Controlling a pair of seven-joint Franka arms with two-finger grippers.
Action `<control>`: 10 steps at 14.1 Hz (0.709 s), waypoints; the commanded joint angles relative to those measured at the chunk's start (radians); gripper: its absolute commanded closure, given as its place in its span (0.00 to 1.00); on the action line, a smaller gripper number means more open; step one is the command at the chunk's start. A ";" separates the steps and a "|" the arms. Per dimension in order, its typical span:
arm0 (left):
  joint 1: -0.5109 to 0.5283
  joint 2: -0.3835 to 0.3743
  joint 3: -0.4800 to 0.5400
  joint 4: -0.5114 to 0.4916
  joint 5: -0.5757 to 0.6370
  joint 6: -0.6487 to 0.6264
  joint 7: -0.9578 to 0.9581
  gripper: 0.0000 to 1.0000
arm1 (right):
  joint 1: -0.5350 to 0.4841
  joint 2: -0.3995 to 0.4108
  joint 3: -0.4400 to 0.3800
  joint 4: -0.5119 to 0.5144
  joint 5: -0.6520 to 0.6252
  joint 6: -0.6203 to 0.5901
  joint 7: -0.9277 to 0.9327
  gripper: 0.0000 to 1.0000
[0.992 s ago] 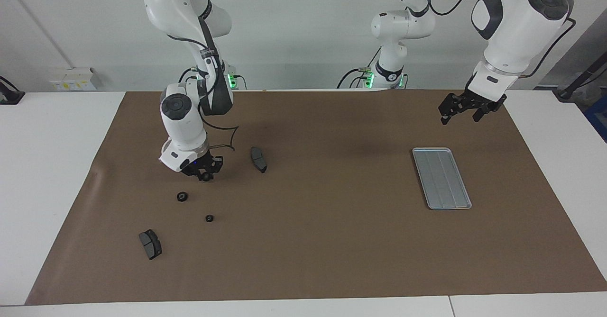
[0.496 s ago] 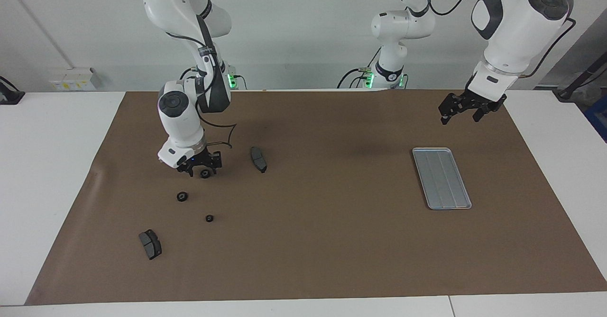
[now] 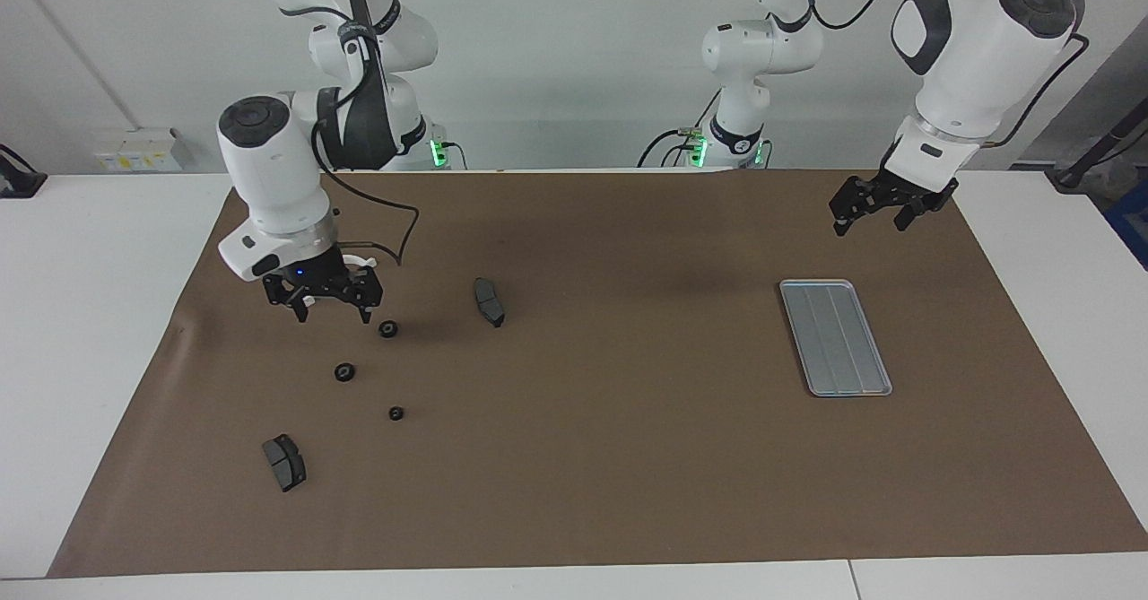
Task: Place bearing gear from tray to pile
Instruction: 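Carry the gear to the pile and open the right gripper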
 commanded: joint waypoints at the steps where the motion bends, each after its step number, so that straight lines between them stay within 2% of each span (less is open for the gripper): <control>1: 0.003 -0.027 -0.001 -0.027 0.021 0.014 0.005 0.00 | -0.053 -0.039 0.016 0.074 0.066 -0.144 0.013 0.00; 6: 0.003 -0.027 -0.001 -0.027 0.021 0.014 0.005 0.00 | -0.056 -0.045 -0.042 0.257 0.057 -0.386 0.001 0.00; 7: 0.003 -0.027 -0.001 -0.027 0.021 0.014 0.005 0.00 | -0.056 -0.050 -0.039 0.274 0.047 -0.426 0.001 0.00; 10: 0.003 -0.027 -0.001 -0.027 0.021 0.012 0.005 0.00 | -0.056 -0.062 -0.031 0.256 0.044 -0.431 -0.002 0.00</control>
